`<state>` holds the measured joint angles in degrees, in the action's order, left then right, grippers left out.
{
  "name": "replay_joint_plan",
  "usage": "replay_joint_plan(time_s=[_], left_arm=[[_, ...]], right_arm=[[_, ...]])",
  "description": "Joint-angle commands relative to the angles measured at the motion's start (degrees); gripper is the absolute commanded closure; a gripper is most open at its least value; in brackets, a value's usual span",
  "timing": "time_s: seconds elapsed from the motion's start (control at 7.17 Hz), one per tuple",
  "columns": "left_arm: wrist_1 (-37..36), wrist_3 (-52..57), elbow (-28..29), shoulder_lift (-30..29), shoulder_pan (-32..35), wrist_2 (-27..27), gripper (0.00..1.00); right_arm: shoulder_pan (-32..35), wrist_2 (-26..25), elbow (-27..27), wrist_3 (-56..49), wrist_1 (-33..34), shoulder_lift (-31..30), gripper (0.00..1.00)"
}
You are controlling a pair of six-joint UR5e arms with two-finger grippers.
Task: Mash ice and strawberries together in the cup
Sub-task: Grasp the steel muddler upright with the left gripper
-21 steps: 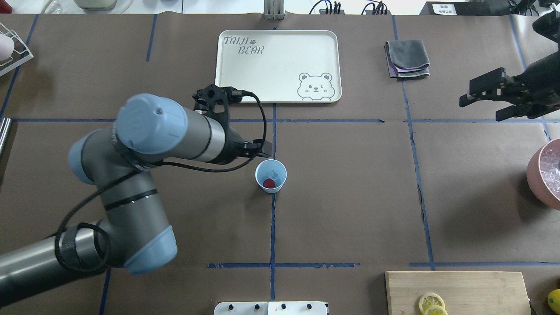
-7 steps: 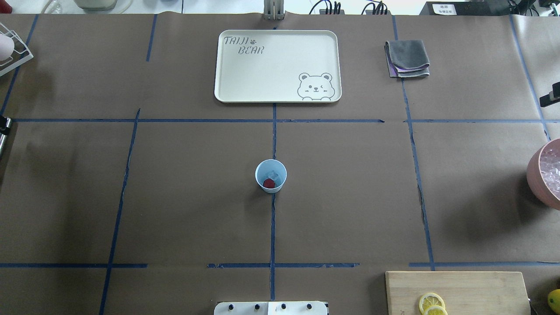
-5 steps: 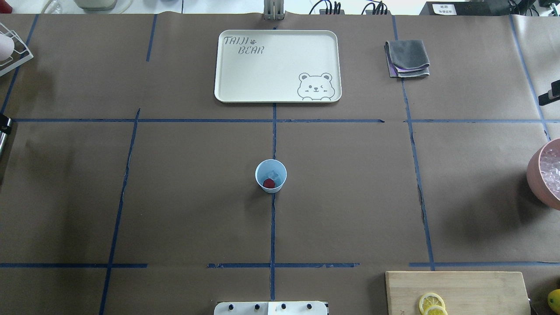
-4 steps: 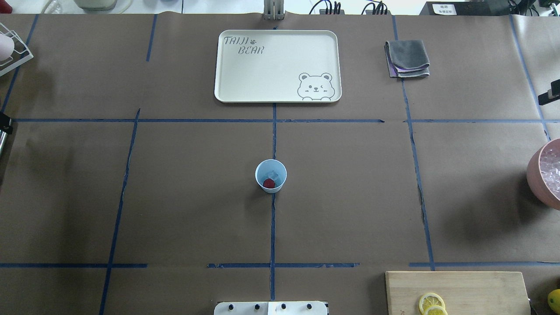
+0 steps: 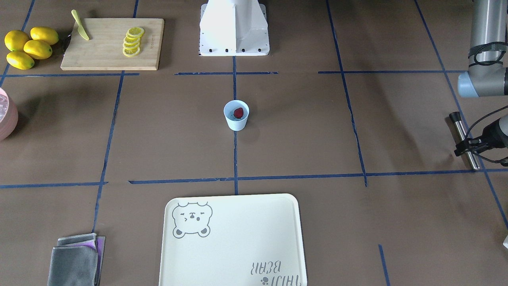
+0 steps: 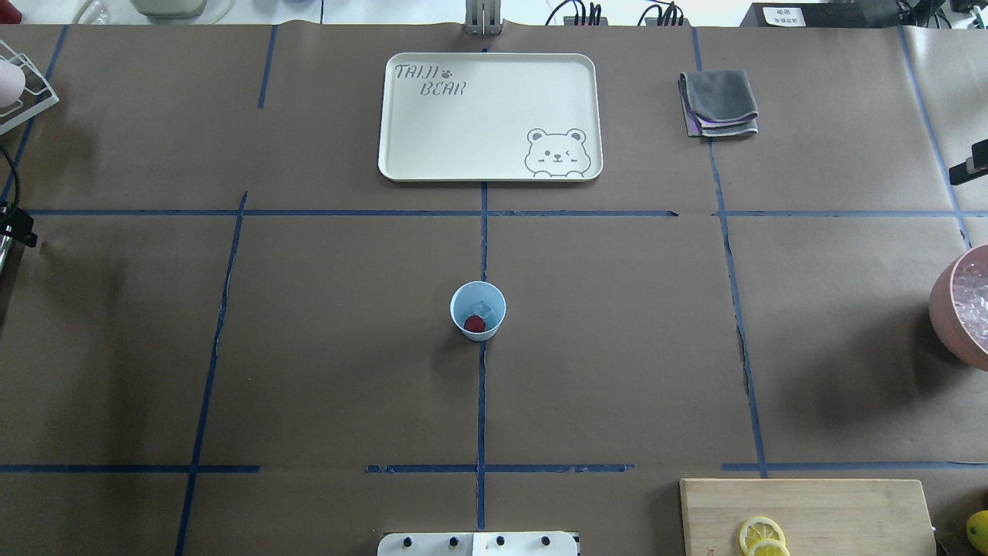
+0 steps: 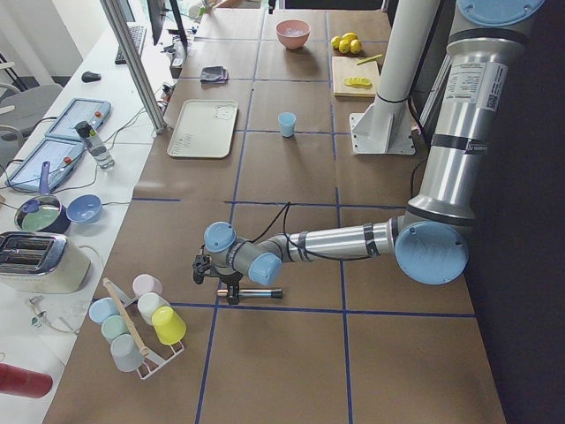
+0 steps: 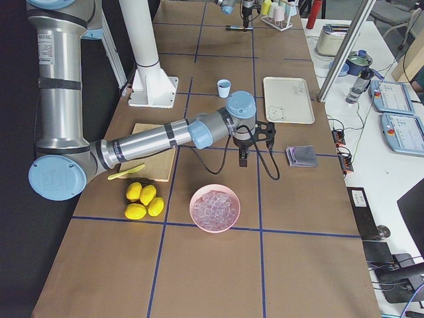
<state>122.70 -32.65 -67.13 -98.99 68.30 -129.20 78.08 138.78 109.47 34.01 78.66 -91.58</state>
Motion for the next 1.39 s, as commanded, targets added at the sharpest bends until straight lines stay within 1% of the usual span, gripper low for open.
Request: replay_joint_plan(time_s=[0.0,0.14,0.28,0.42,0.56,0.84,0.98,1.12,1.26], left_arm=[[3.1,0.0,3.0,-0.1,-0.1,0.0,0.53],[3.1,0.1,3.1,-0.2,-0.1,-0.1,0.91],[3.2,-0.2,2.3,-0.2,-0.1,-0.3,1.00],[3.0,-0.4,1.8,-1.1,0.0,-2.1,1.00],[3.2,-1.2,1.7,-2.1,0.0,-7.0,1.00],[3.5,-1.5,1.7,-2.3,0.1,-8.1,1.00],[2.4,-3.4,-5.3,-2.3,0.2,-11.0,1.00],[2.2,-9.9,-12.1,-2.9,0.0,-13.0,1.00],[2.1,-13.1,-16.9,-6.1,-0.1,-12.9,1.00]], right_arm=[[0.0,0.0,0.0,0.0,0.0,0.2,0.01],[0.1,0.1,0.1,0.0,0.0,0.2,0.01],[0.1,0.1,0.3,0.0,0.0,0.2,0.01],[0.1,0.1,0.5,0.0,0.0,0.2,0.01],[0.1,0.1,0.6,0.0,0.0,0.1,0.01],[0.0,0.0,0.3,0.0,0.0,0.2,0.01],[0.0,0.1,0.5,0.0,0.0,0.2,0.01],[0.0,0.3,0.6,0.0,0.0,0.2,0.01],[0.1,0.3,0.7,0.0,0.0,0.3,0.01]])
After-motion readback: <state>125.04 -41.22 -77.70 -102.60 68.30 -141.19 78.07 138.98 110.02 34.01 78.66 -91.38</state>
